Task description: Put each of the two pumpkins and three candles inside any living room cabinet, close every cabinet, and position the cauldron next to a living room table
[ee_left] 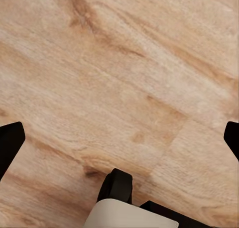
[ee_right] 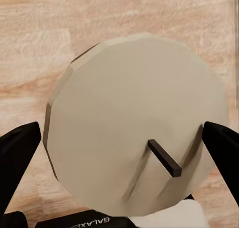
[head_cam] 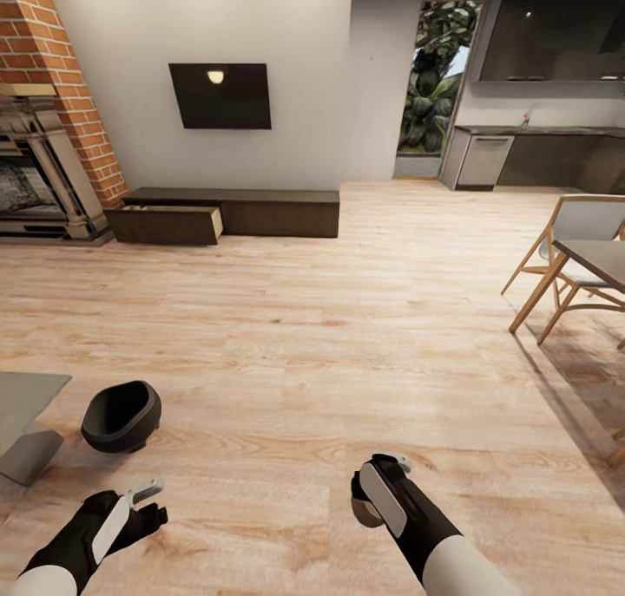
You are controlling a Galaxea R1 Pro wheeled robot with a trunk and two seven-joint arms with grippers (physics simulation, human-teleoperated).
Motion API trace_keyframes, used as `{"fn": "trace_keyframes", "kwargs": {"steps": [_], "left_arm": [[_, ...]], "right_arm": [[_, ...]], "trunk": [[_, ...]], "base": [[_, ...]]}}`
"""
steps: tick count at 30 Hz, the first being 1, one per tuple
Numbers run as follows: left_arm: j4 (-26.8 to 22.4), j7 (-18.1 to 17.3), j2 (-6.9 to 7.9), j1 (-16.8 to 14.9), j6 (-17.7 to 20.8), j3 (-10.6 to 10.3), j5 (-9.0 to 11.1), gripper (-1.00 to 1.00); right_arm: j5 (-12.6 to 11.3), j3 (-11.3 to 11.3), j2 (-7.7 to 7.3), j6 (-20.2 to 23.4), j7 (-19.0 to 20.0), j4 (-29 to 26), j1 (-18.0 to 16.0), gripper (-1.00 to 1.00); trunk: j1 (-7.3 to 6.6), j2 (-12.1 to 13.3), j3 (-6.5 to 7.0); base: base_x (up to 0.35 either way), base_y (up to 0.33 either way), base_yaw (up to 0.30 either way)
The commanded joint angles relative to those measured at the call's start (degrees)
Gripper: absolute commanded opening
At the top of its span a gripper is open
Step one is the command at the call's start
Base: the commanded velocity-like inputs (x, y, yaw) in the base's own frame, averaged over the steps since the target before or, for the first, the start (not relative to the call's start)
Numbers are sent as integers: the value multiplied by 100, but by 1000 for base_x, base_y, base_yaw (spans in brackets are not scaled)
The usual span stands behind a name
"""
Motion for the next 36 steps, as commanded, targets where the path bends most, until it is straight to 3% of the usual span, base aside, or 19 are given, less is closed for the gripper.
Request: {"fn": "trace_keyframes", "kwargs": {"steps": [1, 3, 7, 9, 12, 16, 21, 30, 36], "left_arm": [[107, 4, -21, 0, -145, -33, -7, 100], [220, 6, -58, -1, -270, -165, -13, 100], [452, 17, -113, -3, -587, -705, -13, 100], [719, 22, -122, -3, -932, -929, -8, 100], [1335, 24, -134, -6, -1497, -1053, -13, 100], [1955, 25, -165, -4, -2281, -1093, -15, 100], [2281, 25, -292, 15, -2960, -1112, -9, 100], [2479, 34, -330, 27, -3186, -1142, -16, 100], [2495, 35, -331, 32, -3231, -1144, -17, 100]], "right_arm": [[-36, -3, -32, -132, 12, 42, -1, -100], [-47, 0, -100, -438, 42, 199, 2, -100], [-20, 16, -169, -945, 70, 552, 108, -100], [-8, 11, -180, -1244, 79, 743, 254, -100], [-21, 24, -173, -1709, 81, 952, 422, -100], [-12, 40, -144, -2035, 88, 1498, 481, -100], [-14, 54, -104, -2593, 91, 2060, 492, -100], [16, 65, -126, -2791, 123, 2511, 501, -100], [22, 69, -133, -3138, 600, 2724, 501, -100]], "trunk": [[0, 0, 10], [0, 0, 29], [0, 0, 66], [0, 0, 85], [0, 0, 113], [0, 0, 149], [0, 0, 178], [0, 0, 182], [0, 0, 182]], "base": [[0, 0, 0], [0, 0, 0], [0, 0, 21], [0, 0, 58], [0, 0, 74], [0, 0, 111], [0, 0, 107], [177, 0, 12], [326, 0, 0]]}}
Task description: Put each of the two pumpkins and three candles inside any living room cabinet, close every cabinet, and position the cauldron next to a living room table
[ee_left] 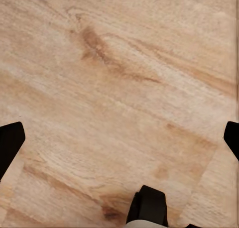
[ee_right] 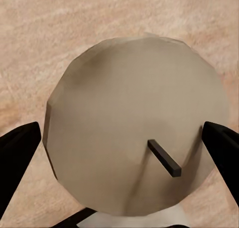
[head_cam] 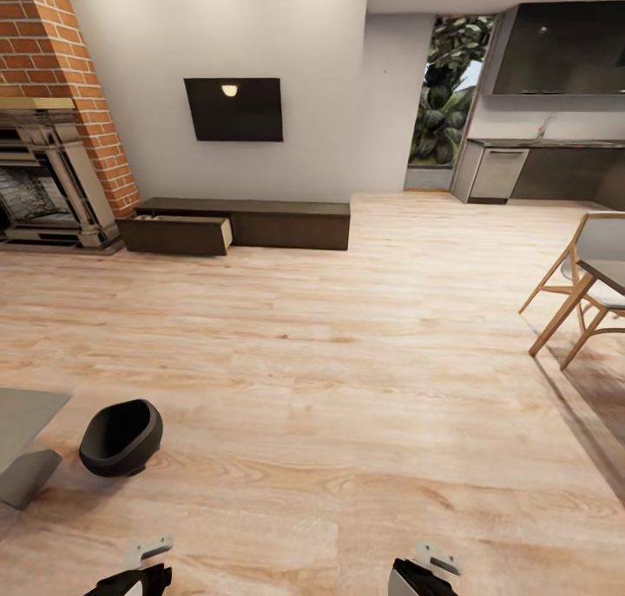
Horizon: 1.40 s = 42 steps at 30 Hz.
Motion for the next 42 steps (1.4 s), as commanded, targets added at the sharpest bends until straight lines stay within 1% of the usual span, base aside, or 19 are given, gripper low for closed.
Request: {"fn": "trace_keyframes", "kwargs": {"steps": [1, 7, 12, 17, 23, 26, 30, 38, 42], "left_arm": [[0, 0, 0, -2, -11, 0, 0, 100], [4, -1, 0, 3, -31, -4, 0, 100], [4, -1, 0, 4, -32, -4, 0, 100], [4, -1, 0, 4, -38, -1, 2, 100], [5, -1, 0, 19, -49, -2, 4, 100], [31, -1, 0, 21, -176, -7, 11, 100], [132, 1, 0, 22, -274, -9, 2, 100], [161, 0, 0, 22, -299, -9, 0, 100], [162, 1, 0, 22, -302, -9, 0, 100]], "right_arm": [[0, -2, -10, -20, 49, 6, 0, -100], [14, 11, 31, -69, 118, 14, 0, -100], [33, 196, 34, -75, 124, 12, 0, -100], [35, 245, 34, -75, 124, 9, 0, -100], [43, 247, 29, -103, 124, 11, 0, -100], [36, 251, 31, -238, 124, 8, 0, -100], [35, 253, 33, -276, 124, 7, 0, -100], [27, 252, 34, -280, 124, 8, 0, -100], [20, 248, 34, -278, 124, 8, 0, -100]], "trunk": [[0, 0, 0], [0, 0, 0], [0, 0, 0], [0, 0, 0], [0, 0, 0], [0, 0, 0], [0, 0, 0], [0, 0, 0], [0, 0, -1]], "base": [[329, 0, 0], [330, 0, 0], [330, 0, 0], [330, 0, 0], [322, 0, 0], [302, 0, 0], [297, 0, 0], [298, 0, -8], [308, 0, -163]]}}
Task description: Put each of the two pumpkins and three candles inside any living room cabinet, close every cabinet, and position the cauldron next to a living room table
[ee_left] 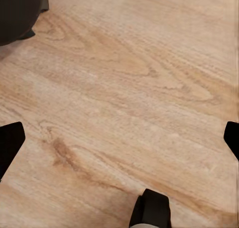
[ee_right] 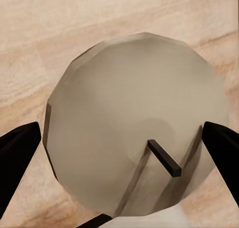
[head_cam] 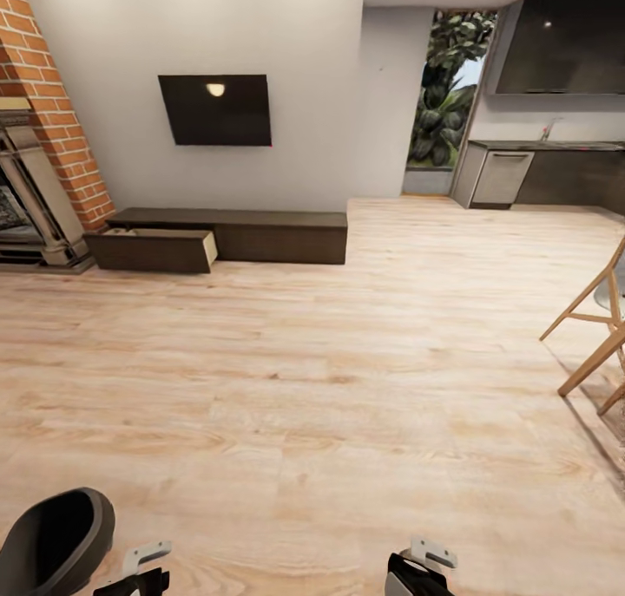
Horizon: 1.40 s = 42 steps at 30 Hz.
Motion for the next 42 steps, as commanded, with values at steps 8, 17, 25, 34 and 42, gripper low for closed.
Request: {"fn": "trace_keyframes", "kwargs": {"steps": [8, 17, 25, 34, 42], "left_arm": [[0, 0, 0, 0, -25, 0, 0, 100], [0, -1, 1, 0, -27, 0, 0, 100], [0, -2, 2, 0, -35, 0, 0, 100], [0, -1, 1, 0, -36, 0, 0, 100], [0, -1, 6, 0, -36, 0, 2, 100]], "right_arm": [[11, 9, 7, -9, 8, -2, 0, -100], [12, 11, 9, -11, 8, -2, 0, -100], [11, 11, 9, -11, 8, -1, 0, -100], [5, 11, 9, -11, 8, 1, 0, -100], [3, 11, 9, -11, 8, 2, 0, -100]], "trunk": [[0, 0, -12], [0, 0, -13], [0, 0, -13], [0, 0, -13], [0, 0, -13]], "base": [[310, 0, -152], [313, 56, -6], [300, 141, 0], [296, 39, 0], [296, 77, 0]]}}
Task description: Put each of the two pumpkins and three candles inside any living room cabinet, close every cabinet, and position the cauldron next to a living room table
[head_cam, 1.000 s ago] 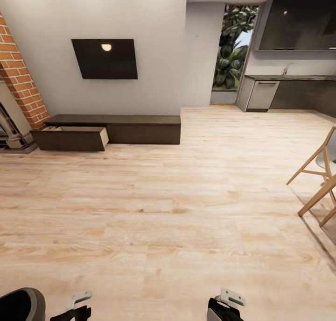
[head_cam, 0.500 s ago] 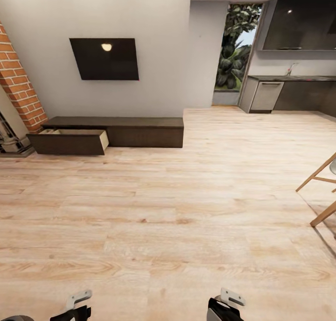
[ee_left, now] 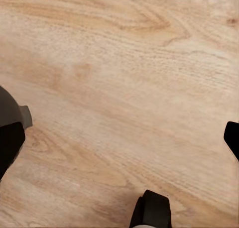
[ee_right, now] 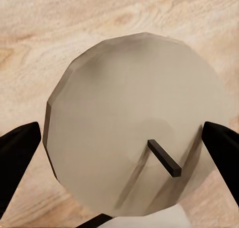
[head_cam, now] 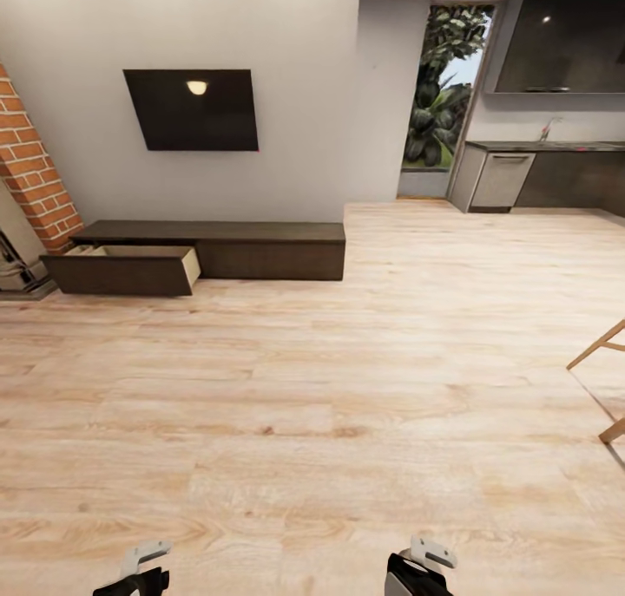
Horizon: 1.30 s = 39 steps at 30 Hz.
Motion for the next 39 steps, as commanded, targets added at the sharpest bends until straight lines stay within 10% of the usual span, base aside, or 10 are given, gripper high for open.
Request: {"fn": "trace_keyframes", "kwargs": {"steps": [1, 39], "left_arm": [[0, 1, 0, 0, 0, 0, 1, 100], [0, 2, -6, 8, -9, 0, -1, 100]], "right_arm": [[5, 3, 0, -3, 9, -1, 0, -100], [14, 3, 70, -73, 9, -4, 0, -100]], "trunk": [[0, 0, 0], [0, 0, 0]], "base": [[296, 90, 0], [295, 132, 0]]}}
